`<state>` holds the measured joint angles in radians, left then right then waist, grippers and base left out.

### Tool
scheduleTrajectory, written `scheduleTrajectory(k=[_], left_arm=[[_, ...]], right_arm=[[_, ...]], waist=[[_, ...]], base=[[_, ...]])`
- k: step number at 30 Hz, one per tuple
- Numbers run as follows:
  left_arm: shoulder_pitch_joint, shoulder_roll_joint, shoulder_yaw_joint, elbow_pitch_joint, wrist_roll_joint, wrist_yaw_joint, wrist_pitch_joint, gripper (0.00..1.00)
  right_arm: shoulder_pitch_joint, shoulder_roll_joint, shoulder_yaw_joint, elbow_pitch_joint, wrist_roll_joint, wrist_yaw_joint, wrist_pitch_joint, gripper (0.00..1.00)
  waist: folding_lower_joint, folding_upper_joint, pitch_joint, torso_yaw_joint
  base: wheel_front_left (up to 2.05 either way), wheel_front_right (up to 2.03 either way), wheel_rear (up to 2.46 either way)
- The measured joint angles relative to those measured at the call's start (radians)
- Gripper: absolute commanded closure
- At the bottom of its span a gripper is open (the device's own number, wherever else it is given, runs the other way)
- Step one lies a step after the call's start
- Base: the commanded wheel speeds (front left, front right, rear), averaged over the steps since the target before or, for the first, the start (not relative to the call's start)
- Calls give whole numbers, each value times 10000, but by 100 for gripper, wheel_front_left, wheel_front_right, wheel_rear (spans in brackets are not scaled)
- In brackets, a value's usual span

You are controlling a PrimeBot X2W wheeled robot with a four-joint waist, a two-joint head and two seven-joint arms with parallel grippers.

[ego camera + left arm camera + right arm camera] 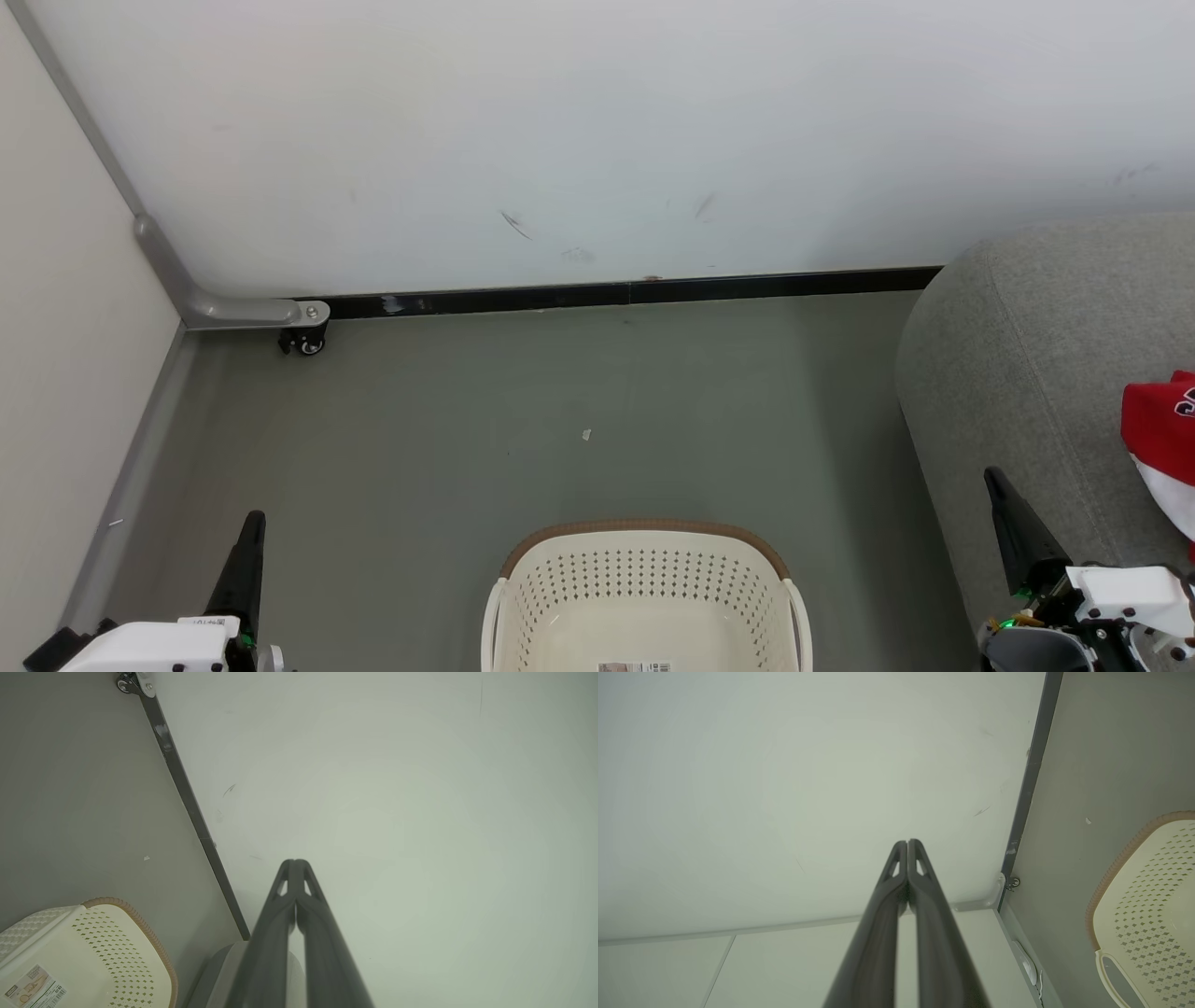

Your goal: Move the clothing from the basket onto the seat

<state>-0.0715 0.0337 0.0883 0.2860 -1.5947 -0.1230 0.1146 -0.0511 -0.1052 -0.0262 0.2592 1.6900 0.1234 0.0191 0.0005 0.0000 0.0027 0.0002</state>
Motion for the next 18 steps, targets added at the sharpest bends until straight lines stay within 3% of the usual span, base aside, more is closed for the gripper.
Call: scheduleTrajectory(k=[18], left_arm=[[0, 0, -4, -48, 0, 0, 0, 100]], right_arm=[[0, 4, -35, 13, 0, 0, 75, 100]], waist=[[-1, 0, 2, -1]], base=[[0, 0, 0]])
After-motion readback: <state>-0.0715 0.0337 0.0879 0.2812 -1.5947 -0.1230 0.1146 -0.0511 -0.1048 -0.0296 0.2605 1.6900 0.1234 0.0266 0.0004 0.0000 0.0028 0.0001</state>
